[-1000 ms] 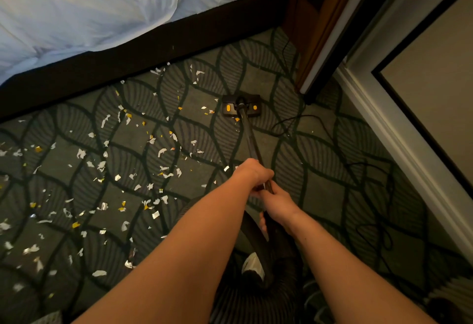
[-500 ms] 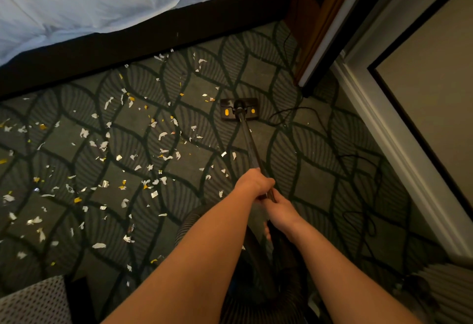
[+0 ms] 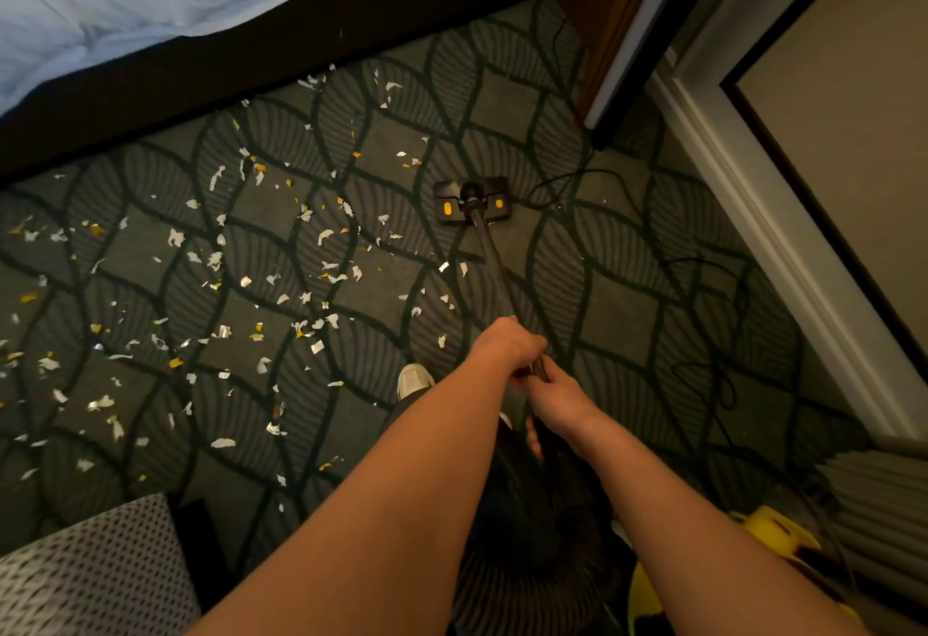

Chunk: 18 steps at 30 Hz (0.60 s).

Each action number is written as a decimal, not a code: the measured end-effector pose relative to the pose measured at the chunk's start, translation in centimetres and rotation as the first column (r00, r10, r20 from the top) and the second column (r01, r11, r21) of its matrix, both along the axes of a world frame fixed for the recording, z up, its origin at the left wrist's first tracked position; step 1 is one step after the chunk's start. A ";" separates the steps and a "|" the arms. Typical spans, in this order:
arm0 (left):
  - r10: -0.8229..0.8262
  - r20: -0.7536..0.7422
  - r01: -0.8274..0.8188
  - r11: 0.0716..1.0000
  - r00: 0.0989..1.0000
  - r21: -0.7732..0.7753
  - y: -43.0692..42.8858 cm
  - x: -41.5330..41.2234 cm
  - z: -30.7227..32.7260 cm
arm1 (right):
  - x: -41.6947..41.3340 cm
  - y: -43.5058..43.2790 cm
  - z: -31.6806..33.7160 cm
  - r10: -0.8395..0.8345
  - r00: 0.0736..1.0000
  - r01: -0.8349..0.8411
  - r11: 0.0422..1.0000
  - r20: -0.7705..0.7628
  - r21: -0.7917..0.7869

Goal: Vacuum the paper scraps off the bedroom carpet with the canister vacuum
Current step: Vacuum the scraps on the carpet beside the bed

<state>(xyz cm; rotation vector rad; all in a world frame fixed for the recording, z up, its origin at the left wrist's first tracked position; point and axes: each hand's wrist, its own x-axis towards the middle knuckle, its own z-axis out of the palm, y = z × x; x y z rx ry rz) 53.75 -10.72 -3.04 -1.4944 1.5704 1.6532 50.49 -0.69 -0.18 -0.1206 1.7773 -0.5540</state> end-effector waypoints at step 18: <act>-0.149 0.038 0.150 0.989 0.988 -0.007 1.2 7.2 1.2 | 8.7 1.4 2.8 -0.138 0.989 0.139 0.990 0.055 -0.008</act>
